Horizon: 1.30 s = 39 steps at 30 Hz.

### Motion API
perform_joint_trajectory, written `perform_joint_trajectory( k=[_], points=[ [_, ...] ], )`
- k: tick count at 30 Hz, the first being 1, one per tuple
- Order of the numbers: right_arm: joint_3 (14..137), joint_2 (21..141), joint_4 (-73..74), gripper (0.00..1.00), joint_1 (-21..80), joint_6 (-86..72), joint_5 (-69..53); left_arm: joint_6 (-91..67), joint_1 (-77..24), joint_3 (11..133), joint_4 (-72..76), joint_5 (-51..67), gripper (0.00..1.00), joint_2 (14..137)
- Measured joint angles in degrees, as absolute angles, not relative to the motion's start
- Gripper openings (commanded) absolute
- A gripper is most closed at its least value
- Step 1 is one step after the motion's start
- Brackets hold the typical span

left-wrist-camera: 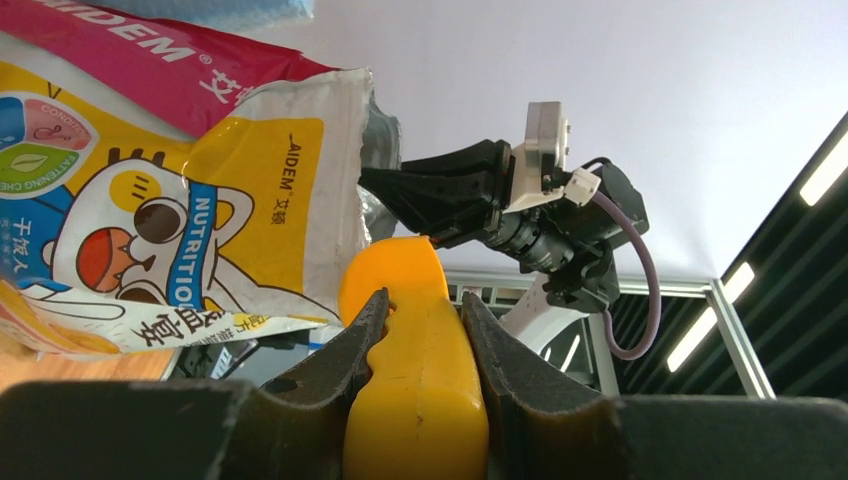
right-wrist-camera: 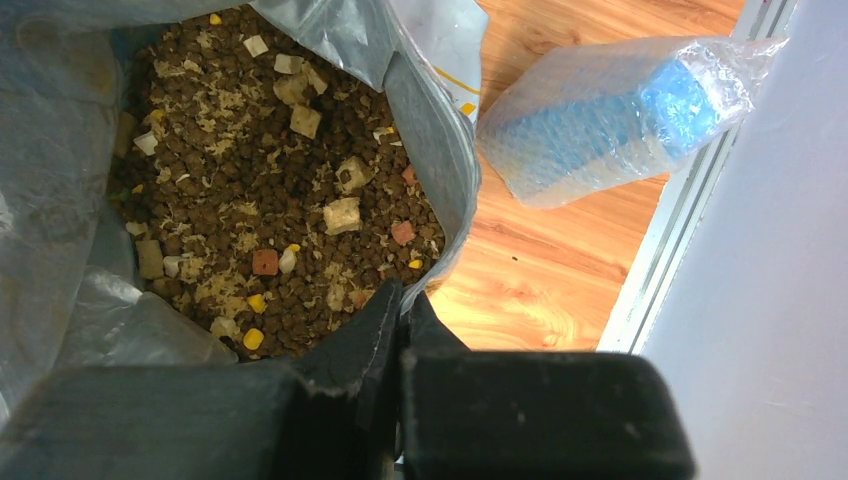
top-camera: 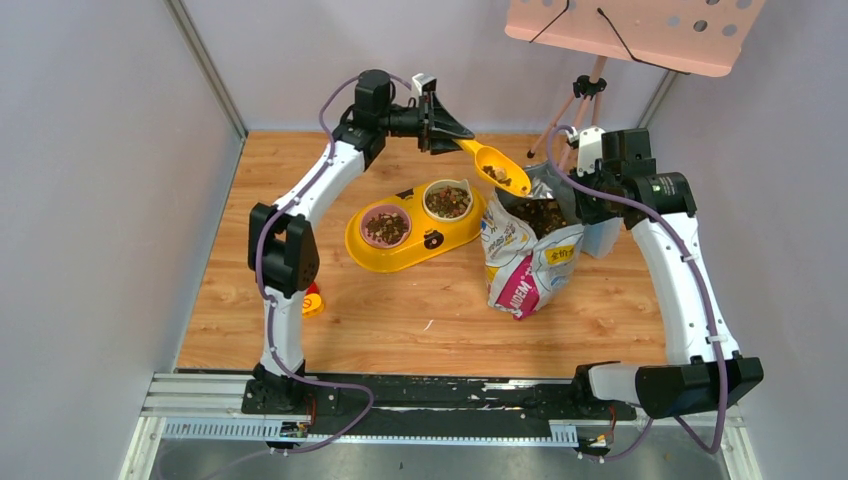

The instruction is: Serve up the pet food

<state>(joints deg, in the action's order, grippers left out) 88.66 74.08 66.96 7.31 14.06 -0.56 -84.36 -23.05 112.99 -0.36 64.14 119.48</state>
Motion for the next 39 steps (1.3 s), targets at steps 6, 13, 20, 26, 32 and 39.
perform_joint_trajectory(
  k=[6, 13, 20, 26, 32, 39],
  points=[
    [88.7, 74.1, 67.0, 0.00, 7.3, 14.1, -0.5, -84.7, -21.5, 113.0, 0.7, 65.0, 0.00, 119.5],
    [88.7, 74.2, 66.7, 0.00, 7.3, 14.1, -1.3, -83.6, -17.3, 110.4, 0.2, 65.6, 0.00, 117.0],
    [88.7, 74.3, 66.5, 0.00, 7.3, 14.1, -2.7, -81.4, -9.3, 102.2, -1.9, 66.2, 0.00, 109.3],
    [89.2, 75.0, 66.2, 0.00, 7.3, 14.2, -4.1, -76.8, -1.6, 95.1, -3.2, 66.8, 0.00, 103.7],
    [90.7, 76.7, 66.5, 0.00, 7.3, 14.2, -5.5, -71.4, 4.8, 84.3, -6.0, 67.0, 0.00, 99.3],
    [90.9, 76.9, 66.7, 0.00, 7.3, 14.1, -6.6, -62.9, 8.9, 77.6, -9.9, 65.4, 0.00, 99.1]
  ],
)
